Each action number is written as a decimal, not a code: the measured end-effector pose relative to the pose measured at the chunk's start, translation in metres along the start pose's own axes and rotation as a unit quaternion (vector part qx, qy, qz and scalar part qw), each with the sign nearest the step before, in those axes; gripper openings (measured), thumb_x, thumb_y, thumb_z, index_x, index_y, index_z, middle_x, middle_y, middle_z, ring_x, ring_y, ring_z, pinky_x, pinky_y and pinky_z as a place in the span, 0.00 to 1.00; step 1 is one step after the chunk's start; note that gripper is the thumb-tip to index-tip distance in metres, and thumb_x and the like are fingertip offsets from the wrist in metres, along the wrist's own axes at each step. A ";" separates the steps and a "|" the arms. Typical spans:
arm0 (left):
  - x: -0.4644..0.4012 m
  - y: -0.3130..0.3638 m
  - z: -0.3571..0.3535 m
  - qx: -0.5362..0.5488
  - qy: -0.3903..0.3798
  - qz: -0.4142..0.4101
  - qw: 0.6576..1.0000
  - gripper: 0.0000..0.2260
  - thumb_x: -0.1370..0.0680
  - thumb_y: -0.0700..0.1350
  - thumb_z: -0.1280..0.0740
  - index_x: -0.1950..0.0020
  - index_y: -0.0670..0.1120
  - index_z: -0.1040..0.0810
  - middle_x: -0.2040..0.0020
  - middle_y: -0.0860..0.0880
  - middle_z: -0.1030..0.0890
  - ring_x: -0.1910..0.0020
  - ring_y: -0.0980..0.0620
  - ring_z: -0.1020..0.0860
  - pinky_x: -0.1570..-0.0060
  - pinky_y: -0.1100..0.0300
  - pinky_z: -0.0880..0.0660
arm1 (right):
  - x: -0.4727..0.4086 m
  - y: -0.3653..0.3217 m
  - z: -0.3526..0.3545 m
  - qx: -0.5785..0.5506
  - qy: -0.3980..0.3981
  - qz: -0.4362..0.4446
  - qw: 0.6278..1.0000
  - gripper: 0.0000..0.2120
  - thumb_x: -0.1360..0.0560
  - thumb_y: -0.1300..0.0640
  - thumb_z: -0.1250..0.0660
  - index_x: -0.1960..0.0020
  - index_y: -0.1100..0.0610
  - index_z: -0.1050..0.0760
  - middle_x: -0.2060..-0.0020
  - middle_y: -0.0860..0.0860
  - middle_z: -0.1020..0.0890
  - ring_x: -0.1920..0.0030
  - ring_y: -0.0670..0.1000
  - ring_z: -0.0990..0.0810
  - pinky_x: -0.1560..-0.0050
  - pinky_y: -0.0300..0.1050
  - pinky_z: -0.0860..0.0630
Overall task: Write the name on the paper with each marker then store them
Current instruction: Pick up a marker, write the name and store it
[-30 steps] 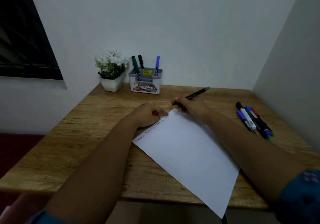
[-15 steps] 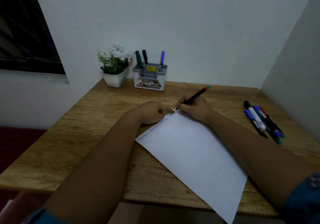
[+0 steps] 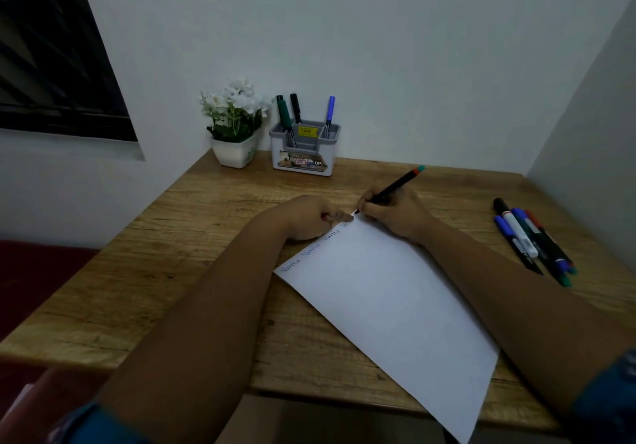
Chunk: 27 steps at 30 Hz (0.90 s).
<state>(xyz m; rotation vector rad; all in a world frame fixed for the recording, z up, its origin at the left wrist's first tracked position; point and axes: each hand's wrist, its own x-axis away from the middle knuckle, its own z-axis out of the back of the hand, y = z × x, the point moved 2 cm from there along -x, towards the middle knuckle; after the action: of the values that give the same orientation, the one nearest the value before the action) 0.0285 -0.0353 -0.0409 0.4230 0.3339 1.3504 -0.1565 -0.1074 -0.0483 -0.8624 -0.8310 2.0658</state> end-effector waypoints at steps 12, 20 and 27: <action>0.002 0.001 0.001 0.007 -0.005 0.005 1.000 0.10 0.21 0.40 0.38 0.45 0.51 0.20 0.40 0.52 0.22 0.49 0.55 0.30 0.56 0.63 0.35 | -0.001 0.002 0.002 0.008 0.015 -0.011 1.000 0.08 0.29 0.63 0.30 0.64 0.52 0.19 0.62 0.48 0.16 0.60 0.43 0.20 0.53 0.40 0.24; 0.004 0.005 0.002 -0.004 -0.026 0.009 1.000 0.17 0.20 0.41 0.40 0.35 0.58 0.23 0.34 0.51 0.25 0.42 0.51 0.28 0.51 0.62 0.35 | -0.002 0.005 0.002 0.010 0.026 -0.043 0.999 0.04 0.30 0.60 0.30 0.63 0.54 0.19 0.65 0.47 0.17 0.60 0.45 0.20 0.56 0.40 0.25; 0.001 0.000 0.000 0.017 -0.017 0.014 1.000 0.12 0.20 0.42 0.38 0.42 0.54 0.21 0.41 0.56 0.24 0.44 0.54 0.28 0.49 0.60 0.34 | -0.002 0.004 0.001 0.037 0.020 -0.014 0.999 0.03 0.30 0.63 0.30 0.60 0.57 0.18 0.62 0.49 0.16 0.61 0.40 0.21 0.58 0.30 0.27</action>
<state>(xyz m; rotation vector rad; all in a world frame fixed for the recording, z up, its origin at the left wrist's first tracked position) 0.0285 -0.0348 -0.0407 0.4793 0.3234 1.3644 -0.1577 -0.1110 -0.0502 -0.8426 -0.7368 2.0352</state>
